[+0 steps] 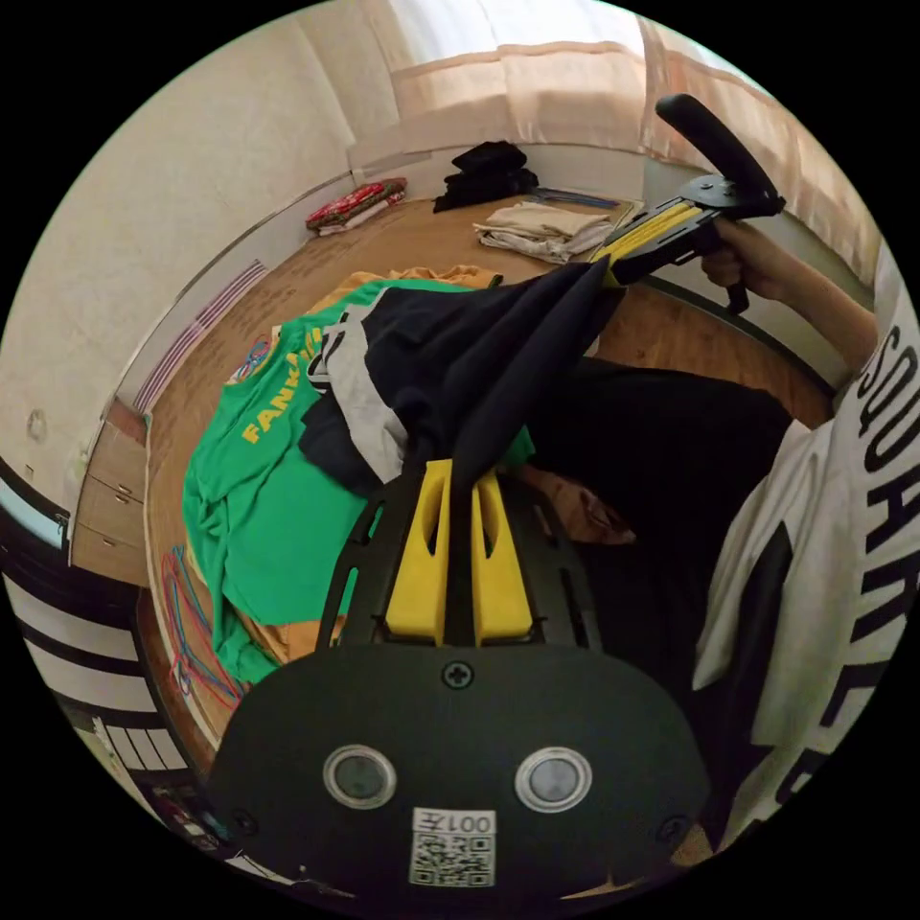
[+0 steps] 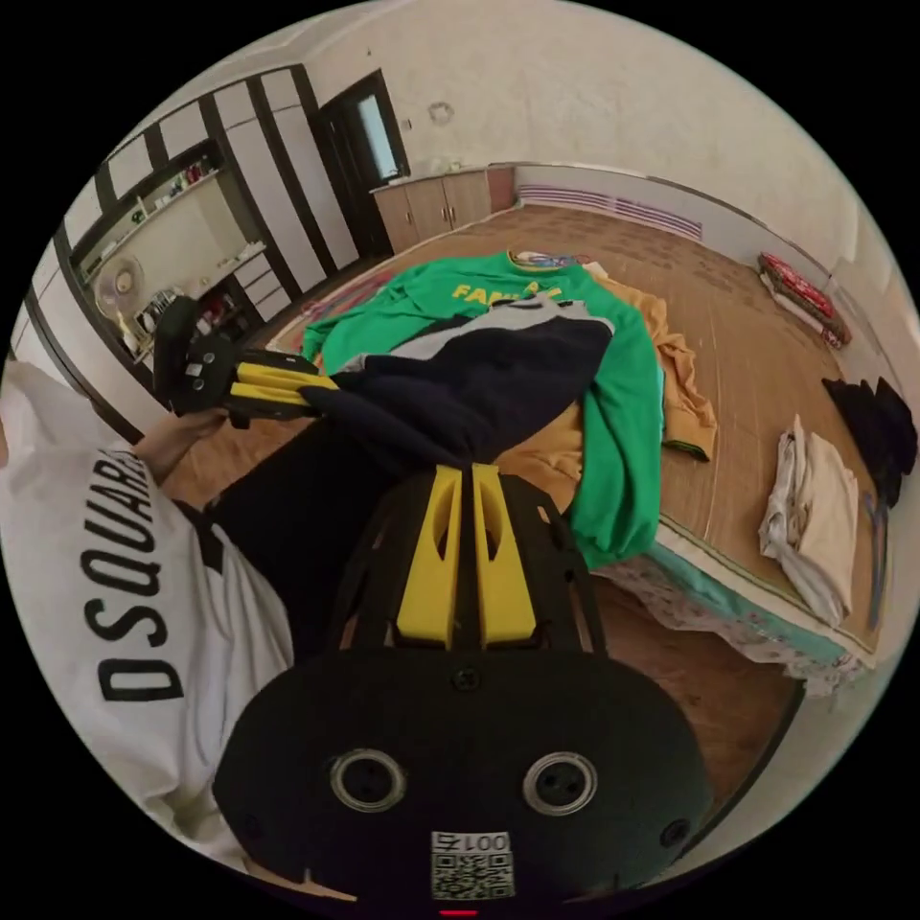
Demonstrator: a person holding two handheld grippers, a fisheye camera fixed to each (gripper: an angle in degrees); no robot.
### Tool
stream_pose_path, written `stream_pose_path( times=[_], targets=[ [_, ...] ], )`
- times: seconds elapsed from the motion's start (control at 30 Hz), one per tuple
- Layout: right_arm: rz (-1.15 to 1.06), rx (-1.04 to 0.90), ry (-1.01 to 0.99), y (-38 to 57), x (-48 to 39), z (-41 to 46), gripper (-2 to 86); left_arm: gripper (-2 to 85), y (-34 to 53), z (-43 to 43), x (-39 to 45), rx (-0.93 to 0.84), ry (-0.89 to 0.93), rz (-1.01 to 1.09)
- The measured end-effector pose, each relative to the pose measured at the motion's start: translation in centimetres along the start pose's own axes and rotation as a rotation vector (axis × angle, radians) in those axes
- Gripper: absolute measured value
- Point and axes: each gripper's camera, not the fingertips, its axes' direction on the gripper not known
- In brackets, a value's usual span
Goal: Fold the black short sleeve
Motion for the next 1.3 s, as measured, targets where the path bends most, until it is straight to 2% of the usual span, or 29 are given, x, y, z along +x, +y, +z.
stream_pose_path(
  times=[0.13,0.23,0.3,0.43,0.53,0.6,0.7,0.8,0.87,0.93,1.0,1.07,1.17,1.3],
  targets=[
    [0.050,0.068,-0.068,0.2,2.7,-1.4,1.4,3.3,-3.0,-1.4,-0.5,0.018,-0.077,0.051],
    [0.012,0.136,-0.031,-3.8,6.5,-1.4,1.4,3.0,-8.2,-1.6,-4.3,0.035,-0.182,0.123],
    [0.015,0.226,0.003,-7.8,9.3,-2.6,1.4,2.9,-12.8,-2.8,-8.1,0.051,-0.251,0.129],
    [0.012,0.509,0.022,-14.2,12.4,-10.0,1.4,2.7,-21.2,-9.2,-15.7,0.200,-0.350,0.012],
    [-0.051,0.589,0.081,-13.9,11.2,-13.8,1.4,2.7,-22.7,-12.8,-16.2,0.311,-0.319,-0.003],
    [-0.085,0.583,0.111,-12.1,10.4,-14.3,1.4,2.6,-22.2,-12.8,-15.1,0.322,-0.287,0.019],
    [-0.091,0.477,0.076,-7.5,10.1,-12.5,1.3,2.6,-20.0,-9.4,-11.8,0.237,-0.208,0.041],
    [-0.102,0.320,0.003,-1.4,9.8,-9.0,1.3,2.7,-16.6,-4.2,-7.7,0.113,-0.053,0.034],
    [-0.062,0.191,-0.082,3.6,9.5,-6.6,1.2,2.8,-14.3,-0.6,-4.7,-0.014,0.133,-0.003],
    [0.002,0.125,-0.145,6.6,9.5,-5.6,1.1,2.8,-13.2,0.8,-2.9,-0.076,0.198,-0.042],
    [0.047,0.176,-0.199,8.9,9.6,-6.4,1.1,2.7,-13.4,0.1,-1.8,-0.054,0.186,-0.032],
    [0.067,0.321,-0.249,10.4,10.1,-10.1,0.9,2.4,-15.3,-3.4,-2.0,0.043,0.172,-0.007],
    [0.020,0.512,-0.200,11.2,10.1,-15.7,0.8,1.9,-18.4,-8.9,-2.5,0.227,0.178,0.088],
    [-0.004,0.731,-0.146,12.5,10.0,-21.8,0.7,1.3,-22.7,-13.2,-2.2,0.373,0.190,0.223]
  ],
)
